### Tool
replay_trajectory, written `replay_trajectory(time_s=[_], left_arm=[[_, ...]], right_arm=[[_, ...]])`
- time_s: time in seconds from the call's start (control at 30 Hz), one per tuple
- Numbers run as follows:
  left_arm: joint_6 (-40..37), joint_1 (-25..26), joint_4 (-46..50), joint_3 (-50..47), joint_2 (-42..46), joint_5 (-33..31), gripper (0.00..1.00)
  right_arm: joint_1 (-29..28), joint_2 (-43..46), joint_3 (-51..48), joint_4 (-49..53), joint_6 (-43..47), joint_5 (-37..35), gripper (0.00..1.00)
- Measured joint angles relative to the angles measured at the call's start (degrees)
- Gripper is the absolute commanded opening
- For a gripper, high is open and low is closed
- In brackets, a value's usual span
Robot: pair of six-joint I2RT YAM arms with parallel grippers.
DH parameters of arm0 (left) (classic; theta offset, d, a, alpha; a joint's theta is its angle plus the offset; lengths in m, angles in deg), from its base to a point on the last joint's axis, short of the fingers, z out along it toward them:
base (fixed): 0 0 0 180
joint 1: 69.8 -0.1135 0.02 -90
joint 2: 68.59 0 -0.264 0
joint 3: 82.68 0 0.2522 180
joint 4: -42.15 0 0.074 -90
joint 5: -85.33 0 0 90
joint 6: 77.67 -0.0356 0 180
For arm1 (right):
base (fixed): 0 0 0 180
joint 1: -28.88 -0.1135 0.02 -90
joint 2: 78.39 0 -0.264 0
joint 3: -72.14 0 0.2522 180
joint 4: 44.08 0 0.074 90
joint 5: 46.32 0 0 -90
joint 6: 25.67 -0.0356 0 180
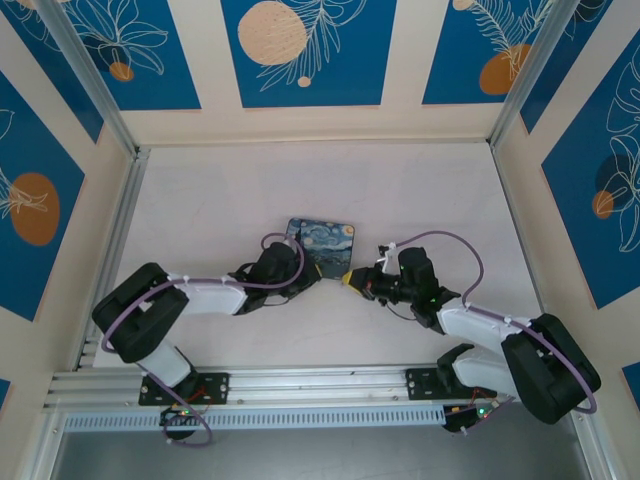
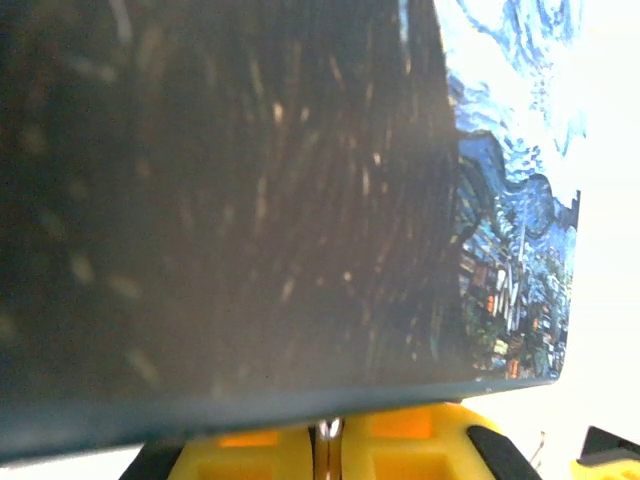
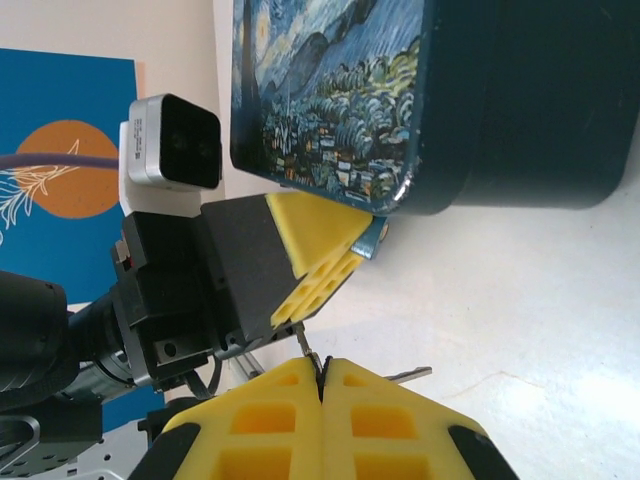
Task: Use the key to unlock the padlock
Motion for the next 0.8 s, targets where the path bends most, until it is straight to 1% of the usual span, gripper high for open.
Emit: replay_trajectory(time_s=[0.23,0.5,0.67,0.8], left_arm=[[5.33,-0.72,-3.61,-0.74,3.10,2.32,0.00],[11.78,-0.81,-8.59,-0.74,4.87,1.53,0.00],[14.21,-0.81,-11.23,-0.72,5.07,0.70,0.00],[15.37,-0.83,-11.52,-0.72,5.07,0.68,0.00]], right_arm=[[0.83,0.00,0.07,-3.56,-3.26,-0.66,0.00],[0.81,0.02,0.15,-7.76,-8.94,-2.93,0.00],[0.81,0.15,0.66,-8.96,-11.78,-4.39,0.00],[0.81,0.15,1.25,-9.33,-13.55,-5.40,0.00]])
